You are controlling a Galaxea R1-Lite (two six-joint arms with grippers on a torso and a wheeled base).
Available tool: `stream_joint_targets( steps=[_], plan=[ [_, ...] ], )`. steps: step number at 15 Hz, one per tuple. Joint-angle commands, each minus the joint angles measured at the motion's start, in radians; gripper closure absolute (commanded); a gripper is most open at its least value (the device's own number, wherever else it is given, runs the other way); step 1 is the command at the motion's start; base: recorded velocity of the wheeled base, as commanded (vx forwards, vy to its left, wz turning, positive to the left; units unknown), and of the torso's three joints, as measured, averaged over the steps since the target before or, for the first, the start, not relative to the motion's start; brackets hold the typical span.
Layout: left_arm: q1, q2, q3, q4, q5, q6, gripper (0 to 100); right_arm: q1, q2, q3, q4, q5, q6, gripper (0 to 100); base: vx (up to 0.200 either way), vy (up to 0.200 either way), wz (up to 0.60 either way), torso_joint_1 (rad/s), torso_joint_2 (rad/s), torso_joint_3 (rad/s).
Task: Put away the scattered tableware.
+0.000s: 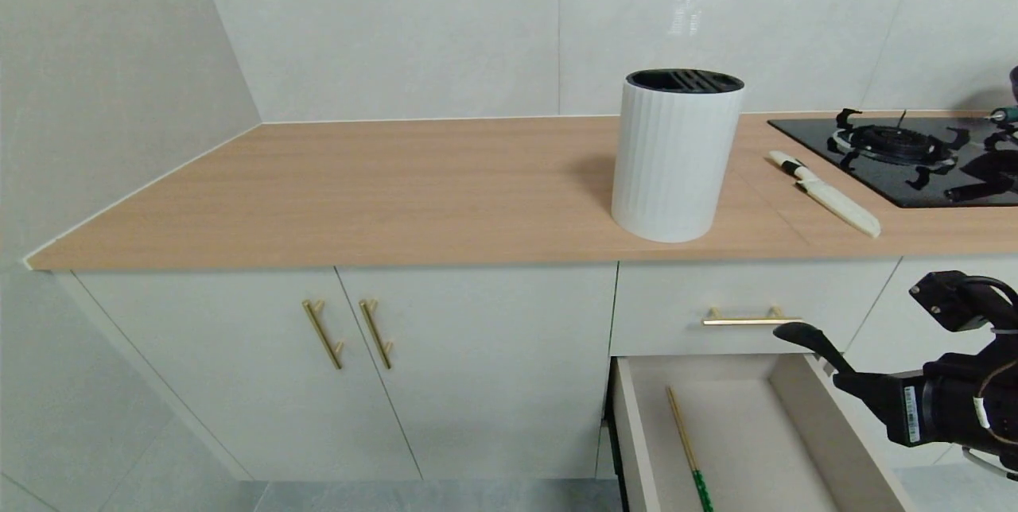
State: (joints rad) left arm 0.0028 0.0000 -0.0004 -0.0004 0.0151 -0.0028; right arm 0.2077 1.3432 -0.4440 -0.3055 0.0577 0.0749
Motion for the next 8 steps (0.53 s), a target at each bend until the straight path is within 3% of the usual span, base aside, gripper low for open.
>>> stream_joint_targets(
  steps=[1,5,8],
  plan=[
    [0.000,0.000,0.000,0.000,0.000,0.000,0,0.019,0.031,0.011,0.000,-0.001,0.000,100,0.000,0.000,0.00,-0.178,0.49,0.295],
    [0.000,0.000,0.000,0.000,0.000,0.000,0,0.019,0.159,0.024,-0.006,-0.004,-0.037,100,0.000,0.000,0.00,-0.176,0.47,0.303],
    [0.000,0.000,0.000,0.000,0.000,0.000,0,0.016,0.251,0.041,-0.087,-0.004,-0.033,100,0.000,0.000,0.00,-0.150,0.47,0.312]
  ],
)
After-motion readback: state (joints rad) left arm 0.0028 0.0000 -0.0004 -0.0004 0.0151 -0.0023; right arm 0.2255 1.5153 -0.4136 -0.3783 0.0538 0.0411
